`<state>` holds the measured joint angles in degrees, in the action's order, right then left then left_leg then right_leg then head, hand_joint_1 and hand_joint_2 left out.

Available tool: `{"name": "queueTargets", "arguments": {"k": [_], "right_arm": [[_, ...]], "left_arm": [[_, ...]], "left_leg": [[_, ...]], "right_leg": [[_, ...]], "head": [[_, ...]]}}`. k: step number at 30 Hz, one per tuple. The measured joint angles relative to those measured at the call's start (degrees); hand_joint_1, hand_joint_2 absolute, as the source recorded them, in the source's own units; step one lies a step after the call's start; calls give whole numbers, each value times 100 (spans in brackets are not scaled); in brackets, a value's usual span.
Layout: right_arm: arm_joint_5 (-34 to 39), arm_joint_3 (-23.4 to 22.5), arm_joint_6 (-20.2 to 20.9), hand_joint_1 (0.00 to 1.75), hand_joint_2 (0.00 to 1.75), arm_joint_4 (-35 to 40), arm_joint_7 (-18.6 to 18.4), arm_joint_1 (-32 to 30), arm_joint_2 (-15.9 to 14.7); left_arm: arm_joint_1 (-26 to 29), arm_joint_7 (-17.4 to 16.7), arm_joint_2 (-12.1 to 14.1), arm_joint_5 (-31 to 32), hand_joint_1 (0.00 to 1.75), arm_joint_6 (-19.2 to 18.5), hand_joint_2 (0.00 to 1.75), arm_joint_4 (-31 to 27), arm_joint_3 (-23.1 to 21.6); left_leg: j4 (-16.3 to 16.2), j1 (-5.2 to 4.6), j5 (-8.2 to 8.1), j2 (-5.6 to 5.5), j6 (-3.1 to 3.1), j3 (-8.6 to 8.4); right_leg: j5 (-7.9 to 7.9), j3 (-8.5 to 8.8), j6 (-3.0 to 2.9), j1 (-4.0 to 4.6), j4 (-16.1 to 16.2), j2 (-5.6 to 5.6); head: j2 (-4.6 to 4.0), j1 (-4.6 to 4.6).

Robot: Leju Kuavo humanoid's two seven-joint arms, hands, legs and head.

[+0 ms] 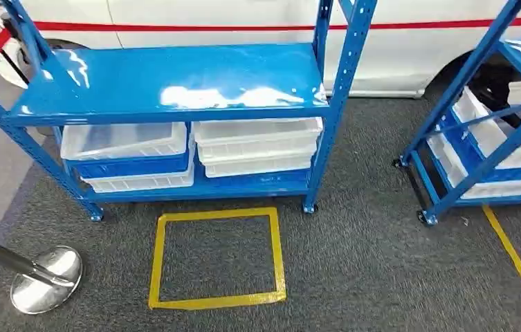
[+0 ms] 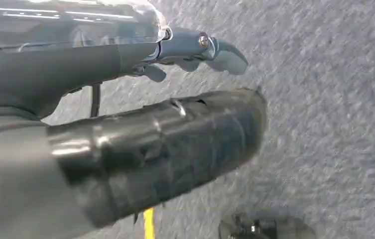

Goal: Take the parts from the cabinet and place them on the table.

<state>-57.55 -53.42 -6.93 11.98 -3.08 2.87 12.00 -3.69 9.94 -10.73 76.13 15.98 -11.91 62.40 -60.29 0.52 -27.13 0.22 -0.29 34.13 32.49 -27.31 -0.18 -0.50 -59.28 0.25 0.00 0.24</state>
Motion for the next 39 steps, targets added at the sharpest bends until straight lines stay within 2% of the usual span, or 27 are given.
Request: {"name": "queueTargets", "arguments": {"k": [2,4,7,8,9,11,12,13,14,15,16,17,19,20,22,23,24,25,30,32,33,34,35,36,37,38,39], "right_arm": [[-4,0,2,0,0,0,-7,7,0],[-4,-2,0,0,0,0,-13,15,-2],[-4,0,2,0,0,0,-13,13,-2],[-4,0,0,0,0,0,-11,12,-2],[-4,-2,0,0,0,0,-13,9,-2],[-7,-2,0,0,0,0,-13,-12,-2],[-7,0,0,0,0,0,-15,-21,-2],[-7,-2,-2,0,0,0,-15,-49,-11],[-7,-7,-2,0,0,0,-20,-37,-31],[-9,-4,-2,0,0,0,-17,-18,-31],[-9,-4,-2,0,0,0,-17,-16,-31],[-9,-4,-2,0,0,-2,-24,-25,-31],[-9,-7,-9,0,0,0,-28,-16,-26],[-11,-7,-20,0,0,0,-28,-15,-28],[-24,-7,-26,0,0,0,-28,7,-28],[-24,-9,-22,0,0,0,-28,9,-28],[-24,-9,-20,0,0,0,-28,9,-28],[-24,-11,-18,0,0,0,-28,9,-28],[-24,-11,-17,0,0,0,-28,9,-28],[-24,-11,-13,0,0,0,-37,9,-26],[-22,-13,-9,0,0,0,-64,9,-22],[-22,-15,-4,0,0,0,-79,4,-20],[-22,-39,-2,0,0,-4,-158,15,-20],[-22,-48,-7,0,0,-4,-208,36,-20],[-22,-50,-11,0,0,-7,-210,34,-20],[-22,-50,-13,0,0,-7,-223,32,-20],[-22,-52,-13,0,0,-7,-223,31,-20]], "left_arm": [[30,0,7,0,0,0,0,0,2],[16,-4,9,0,0,0,0,0,7],[-5,-2,13,0,0,0,0,0,7],[-6,-2,13,0,0,0,0,0,7],[-6,-2,13,0,0,0,0,0,7],[6,-26,13,-15,0,22,0,0,11],[3,-37,11,-39,0,35,0,0,13],[24,-46,-2,-46,0,39,0,2,20],[-8,-50,-11,-48,0,42,0,4,33],[-36,-55,-13,-50,0,50,0,2,44],[-41,-65,-11,-50,0,59,0,4,57],[-33,-68,-11,-48,0,83,0,4,63],[-46,-96,-9,-24,0,242,0,2,68],[-53,-136,-11,2,0,339,0,2,72],[-68,-208,-15,28,0,477,0,2,74],[-68,-221,-15,55,0,505,0,2,74],[-69,-236,-15,59,0,525,0,2,74],[-69,-247,-13,59,0,542,0,2,74],[-66,-251,-13,59,0,546,0,2,76],[-59,-258,-13,59,0,551,0,2,79],[-58,-265,-13,57,0,555,0,2,81],[-58,-271,-13,61,0,560,0,2,83],[-78,-284,-13,63,0,573,0,2,85],[-64,-304,-24,63,0,573,0,4,85],[-69,-308,-31,61,0,575,0,2,87],[-74,-306,-28,63,0,579,0,2,87],[-77,-306,-28,63,0,579,0,2,87]], "left_leg": [[21,12,-17,-12,111,-57],[111,38,-29,-4,183,-229],[129,25,-118,-12,239,-302],[128,21,-160,-14,238,-342],[127,16,-199,-22,232,-402],[127,7,-301,-34,216,-560],[129,1,-356,-33,205,-639],[145,16,-398,-33,192,-643],[131,-2,-418,-51,159,-676],[136,-3,-451,-43,108,-636],[106,-12,-448,-40,81,-732],[128,-30,-414,-41,57,-745],[-65,-15,-513,-42,19,-699],[-341,-10,-661,-40,-8,-547],[-1115,21,-1043,-39,-58,-69],[-1404,26,-1136,-37,-84,137],[-1452,26,-1068,-37,-106,228],[-1324,28,-917,-37,-108,213],[-1235,28,-837,-37,-109,190],[-928,29,-592,-37,-111,87],[-482,29,-278,-37,-91,-71],[-184,29,-70,-35,-74,-168],[86,-33,-295,-30,15,-190],[167,17,-56,-30,153,-257],[216,32,-21,-4,191,-282],[236,36,-2,0,245,-289],[239,35,0,-1,249,-282]], "right_leg": [[-18,116,40,18,-64,-5],[0,-73,67,-11,-442,-11],[503,-863,136,-19,-1559,-15],[557,-1062,145,-19,-1749,-15],[450,-1144,140,-19,-1712,-15],[-149,-1014,82,-10,-1029,-15],[-550,-901,16,23,-542,-14],[-710,-867,-45,64,-340,-16],[-474,-945,-62,102,-324,-25],[-609,-888,-95,119,-254,-5],[-627,-913,-126,116,-200,-11],[-623,-859,-151,91,-190,-14],[-630,-677,-185,28,-78,-18],[-617,-662,-206,25,-61,-20],[-588,-661,-240,30,-62,-20],[-573,-653,-241,32,-65,-19],[-555,-636,-238,30,-72,-11],[-538,-614,-234,28,-75,-4],[-530,-604,-233,27,-76,-1],[-513,-571,-222,24,-80,5],[-488,-531,-203,22,-86,8],[-472,-511,-194,22,-88,6],[-455,-546,-126,38,-113,-5],[-414,-481,-13,85,-85,-5],[-336,-489,10,51,-180,3],[-159,-603,37,40,-407,-6],[76,-808,61,21,-824,-5]], "head": [[0,4],[0,13],[0,15],[0,20],[0,15],[0,17],[0,20],[0,21],[0,6],[0,13],[0,7],[0,6],[0,7],[0,-7],[0,-2],[0,-5],[0,-2],[0,-4],[0,-4],[0,-4],[0,-4],[0,-2],[0,-11],[0,2],[0,4],[0,31],[0,26]]}}
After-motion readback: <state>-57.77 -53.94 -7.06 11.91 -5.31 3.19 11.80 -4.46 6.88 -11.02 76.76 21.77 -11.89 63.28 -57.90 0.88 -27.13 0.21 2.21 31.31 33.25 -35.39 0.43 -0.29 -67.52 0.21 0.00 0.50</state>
